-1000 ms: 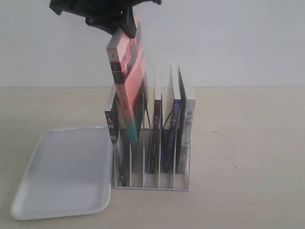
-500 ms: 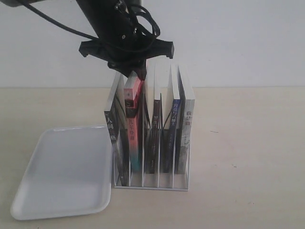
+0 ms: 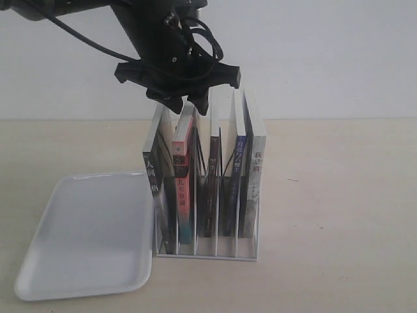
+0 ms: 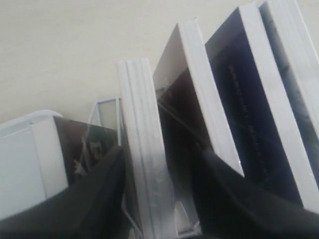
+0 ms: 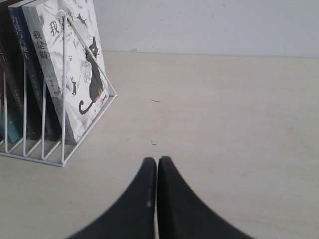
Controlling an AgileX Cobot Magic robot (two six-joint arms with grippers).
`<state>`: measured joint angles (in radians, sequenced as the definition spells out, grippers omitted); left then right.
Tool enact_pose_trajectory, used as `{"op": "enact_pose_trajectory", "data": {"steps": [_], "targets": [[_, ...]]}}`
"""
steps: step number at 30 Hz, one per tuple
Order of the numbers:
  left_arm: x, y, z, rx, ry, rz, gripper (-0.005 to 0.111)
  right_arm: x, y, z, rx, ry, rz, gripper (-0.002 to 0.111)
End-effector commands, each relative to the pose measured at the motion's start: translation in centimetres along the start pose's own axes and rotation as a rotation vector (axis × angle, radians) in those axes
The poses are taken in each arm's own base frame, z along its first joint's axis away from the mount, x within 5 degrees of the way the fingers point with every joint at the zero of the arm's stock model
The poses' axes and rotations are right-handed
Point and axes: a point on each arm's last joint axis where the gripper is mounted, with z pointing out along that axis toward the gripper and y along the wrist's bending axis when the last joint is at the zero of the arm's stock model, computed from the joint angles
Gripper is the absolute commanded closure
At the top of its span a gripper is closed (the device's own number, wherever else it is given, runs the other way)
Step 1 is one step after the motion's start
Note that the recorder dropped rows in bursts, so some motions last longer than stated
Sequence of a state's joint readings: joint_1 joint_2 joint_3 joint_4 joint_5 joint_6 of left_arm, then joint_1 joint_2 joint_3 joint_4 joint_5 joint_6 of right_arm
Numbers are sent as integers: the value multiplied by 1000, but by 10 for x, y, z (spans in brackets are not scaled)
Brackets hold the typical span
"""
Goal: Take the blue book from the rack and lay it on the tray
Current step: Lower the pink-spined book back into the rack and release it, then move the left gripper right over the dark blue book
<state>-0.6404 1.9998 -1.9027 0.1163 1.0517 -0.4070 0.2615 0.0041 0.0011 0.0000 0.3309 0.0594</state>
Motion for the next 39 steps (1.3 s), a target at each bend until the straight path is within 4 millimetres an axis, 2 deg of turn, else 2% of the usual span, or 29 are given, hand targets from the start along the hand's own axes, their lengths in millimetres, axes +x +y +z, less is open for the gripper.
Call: {"op": "enact_pose_trajectory", "data": {"steps": [1,9,12,23,29,32,39], "targets": [[-1,-4,-8,11,-18,15,64,-1,0,0,2,-12,-4,108],[-5,-2,-62,63,-116,-2,64,-1,0,0,2,-16,-4,108],[-3,-7,-64,125,-97,-28,64,-1,0,0,2,-16,-4,108],[8,-45,-45,127,-113,90,67,-1,0,0,2,-14,-4,108],[10,-53,-21,131,-86,57,67,-1,0,0,2,-14,-4,108],[8,-60,-20,168,-128,59,67,-1,0,0,2,-14,-4,108],[7,-62,-14,172,-136,59,67,-1,0,0,2,-14,-4,108]]}}
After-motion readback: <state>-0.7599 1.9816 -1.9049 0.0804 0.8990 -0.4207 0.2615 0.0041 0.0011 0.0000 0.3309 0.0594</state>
